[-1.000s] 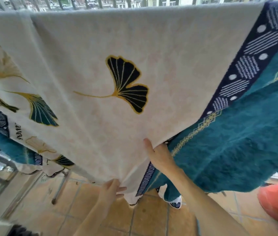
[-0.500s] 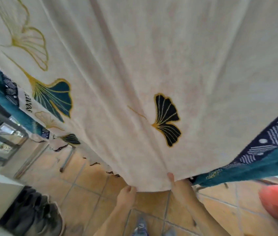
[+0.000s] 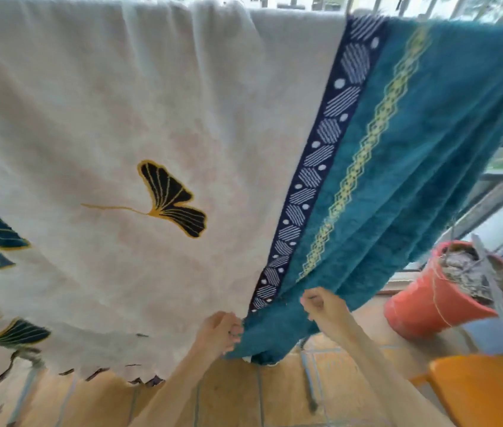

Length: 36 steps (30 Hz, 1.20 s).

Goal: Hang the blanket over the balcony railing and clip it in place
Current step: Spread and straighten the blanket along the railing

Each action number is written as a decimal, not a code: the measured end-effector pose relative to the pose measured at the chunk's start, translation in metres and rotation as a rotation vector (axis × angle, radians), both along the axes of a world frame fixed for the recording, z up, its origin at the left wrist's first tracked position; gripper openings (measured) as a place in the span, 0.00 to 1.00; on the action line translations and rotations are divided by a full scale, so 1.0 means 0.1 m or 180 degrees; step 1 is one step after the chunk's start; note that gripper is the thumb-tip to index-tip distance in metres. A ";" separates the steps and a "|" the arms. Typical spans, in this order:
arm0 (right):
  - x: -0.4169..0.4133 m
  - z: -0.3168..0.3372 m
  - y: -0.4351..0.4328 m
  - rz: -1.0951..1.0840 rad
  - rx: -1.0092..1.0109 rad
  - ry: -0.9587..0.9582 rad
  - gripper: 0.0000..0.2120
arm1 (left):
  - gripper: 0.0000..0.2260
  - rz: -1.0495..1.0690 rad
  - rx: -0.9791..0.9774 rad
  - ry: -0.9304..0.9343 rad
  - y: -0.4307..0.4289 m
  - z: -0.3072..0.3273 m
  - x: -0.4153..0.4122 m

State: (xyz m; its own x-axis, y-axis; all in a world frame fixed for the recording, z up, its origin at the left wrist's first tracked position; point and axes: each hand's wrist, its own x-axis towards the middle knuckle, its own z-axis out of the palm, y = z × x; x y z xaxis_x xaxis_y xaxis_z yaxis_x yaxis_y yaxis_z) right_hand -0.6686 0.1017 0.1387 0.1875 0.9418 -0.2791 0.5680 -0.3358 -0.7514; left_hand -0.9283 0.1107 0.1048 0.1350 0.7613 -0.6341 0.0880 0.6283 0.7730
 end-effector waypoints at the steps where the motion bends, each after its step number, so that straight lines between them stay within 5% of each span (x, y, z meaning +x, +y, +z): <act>1: 0.22 0.08 0.00 -0.0181 0.0144 0.0011 0.01 | 0.09 -0.0032 0.0208 0.0039 0.07 0.09 0.17; 5: 1.07 0.55 0.05 -0.1000 0.0828 0.0204 0.06 | 0.08 -0.0116 0.1022 -0.0072 0.34 0.60 0.91; 9: 1.87 1.08 0.18 -0.1343 0.1698 0.0105 0.10 | 0.06 -0.0184 0.2484 0.0172 0.54 1.49 1.69; 12: 2.33 1.52 0.37 -0.1093 0.2050 0.0069 0.19 | 0.06 0.0166 0.3624 0.0540 0.65 2.25 2.23; 17: 2.66 2.14 0.76 -0.0379 0.2441 0.0102 0.27 | 0.10 0.1024 0.5581 0.1946 0.98 3.24 2.83; 20: 2.76 2.43 1.08 0.0100 0.2485 0.0196 0.25 | 0.13 0.1304 0.5675 0.3017 1.25 3.55 2.93; 23: 2.86 2.47 1.29 0.0558 0.2224 -0.0183 0.09 | 0.13 0.1303 0.5579 0.3605 1.37 3.68 2.88; 27: 2.89 2.40 1.41 0.0564 0.2474 0.0044 0.09 | 0.08 0.1066 0.5599 0.3041 1.36 3.88 2.84; 36: 3.46 2.87 1.63 -0.0134 0.3247 0.0185 0.10 | 0.06 0.0898 0.5355 0.2846 1.45 4.47 3.46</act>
State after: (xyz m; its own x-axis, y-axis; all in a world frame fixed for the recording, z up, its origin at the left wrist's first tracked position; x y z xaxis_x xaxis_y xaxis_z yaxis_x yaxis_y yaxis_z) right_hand -0.3221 0.2652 0.4258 0.2378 0.7287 0.6422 0.5240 0.4605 -0.7165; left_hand -0.5826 0.2560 0.5521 0.0181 0.5100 0.8600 0.7867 -0.5381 0.3025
